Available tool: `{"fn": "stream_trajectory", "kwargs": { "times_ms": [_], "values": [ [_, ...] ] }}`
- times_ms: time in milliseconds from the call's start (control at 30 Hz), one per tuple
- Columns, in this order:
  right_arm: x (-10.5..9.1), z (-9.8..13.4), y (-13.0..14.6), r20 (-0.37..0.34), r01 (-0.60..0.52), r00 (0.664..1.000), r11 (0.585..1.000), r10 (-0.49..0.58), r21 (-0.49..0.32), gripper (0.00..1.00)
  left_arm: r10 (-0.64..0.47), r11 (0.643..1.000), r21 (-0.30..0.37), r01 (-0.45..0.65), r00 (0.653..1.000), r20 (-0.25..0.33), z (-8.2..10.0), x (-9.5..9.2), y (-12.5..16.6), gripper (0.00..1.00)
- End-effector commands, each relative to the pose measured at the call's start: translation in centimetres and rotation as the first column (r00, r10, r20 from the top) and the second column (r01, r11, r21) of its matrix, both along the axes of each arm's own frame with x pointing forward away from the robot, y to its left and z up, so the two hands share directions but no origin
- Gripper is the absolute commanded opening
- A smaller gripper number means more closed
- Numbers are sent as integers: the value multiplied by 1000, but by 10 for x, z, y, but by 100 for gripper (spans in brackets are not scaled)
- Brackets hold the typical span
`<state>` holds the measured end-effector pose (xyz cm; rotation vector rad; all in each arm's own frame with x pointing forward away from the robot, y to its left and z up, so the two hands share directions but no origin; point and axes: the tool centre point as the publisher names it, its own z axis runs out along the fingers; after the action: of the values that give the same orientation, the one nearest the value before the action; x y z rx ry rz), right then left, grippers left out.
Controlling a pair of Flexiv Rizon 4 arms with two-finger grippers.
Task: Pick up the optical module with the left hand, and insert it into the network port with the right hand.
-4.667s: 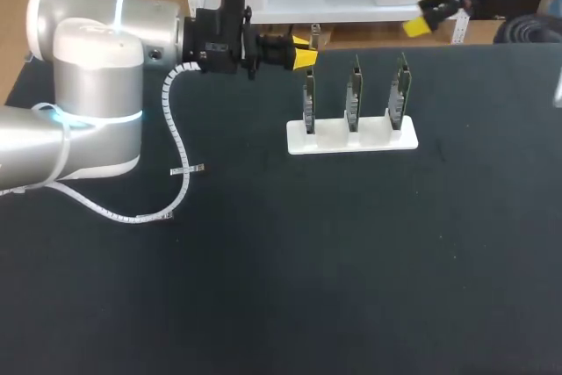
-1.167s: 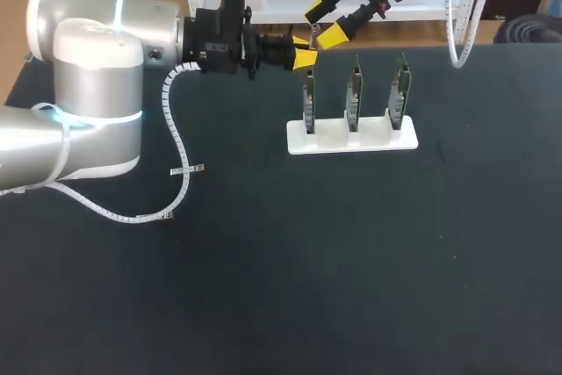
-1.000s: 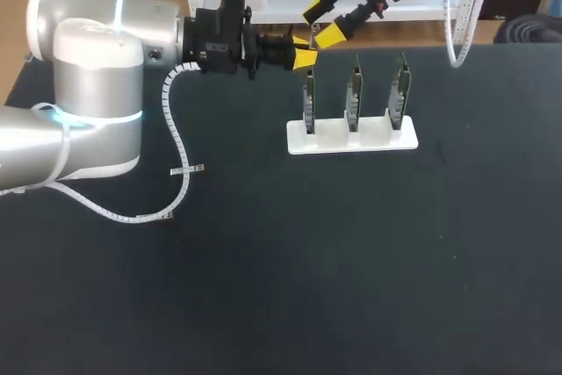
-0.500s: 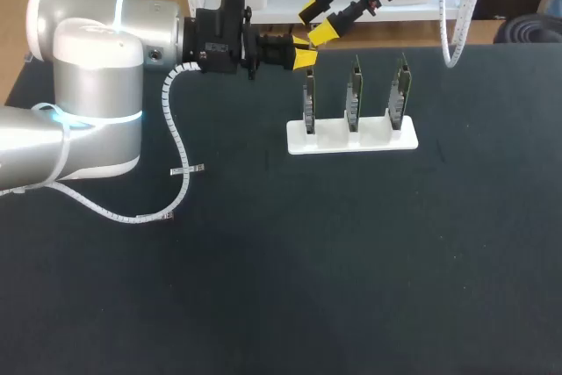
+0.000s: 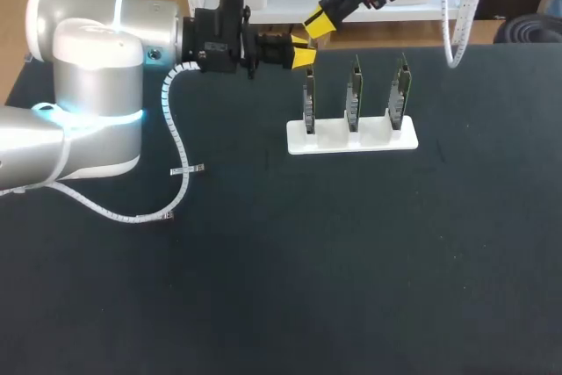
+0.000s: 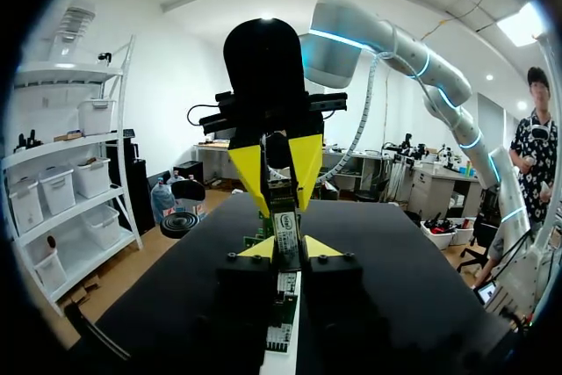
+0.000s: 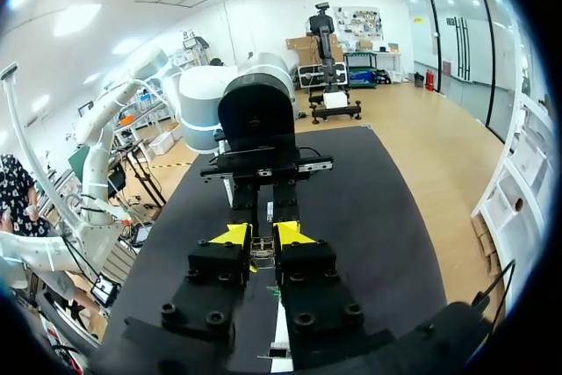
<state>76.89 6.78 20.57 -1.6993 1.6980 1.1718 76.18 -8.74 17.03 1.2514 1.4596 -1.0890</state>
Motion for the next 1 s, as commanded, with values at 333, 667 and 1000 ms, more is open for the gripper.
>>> {"fn": "stream_trajectory", "kwargs": {
  "times_ms": [333,667,1000],
  "values": [
    [5,0,-5,7,5,1000,1000,-5,9,0,-1,1000,0,1,1000,3,1,-5,-1,100],
    [9,-1,-7,12,8,1000,1000,-8,13,0,0,1000,0,0,1000,7,1,-5,-1,100],
    [11,-2,-11,13,1,1000,1000,-1,15,0,19,997,75,-24,997,69,7,1,13,100]
  ]
}}
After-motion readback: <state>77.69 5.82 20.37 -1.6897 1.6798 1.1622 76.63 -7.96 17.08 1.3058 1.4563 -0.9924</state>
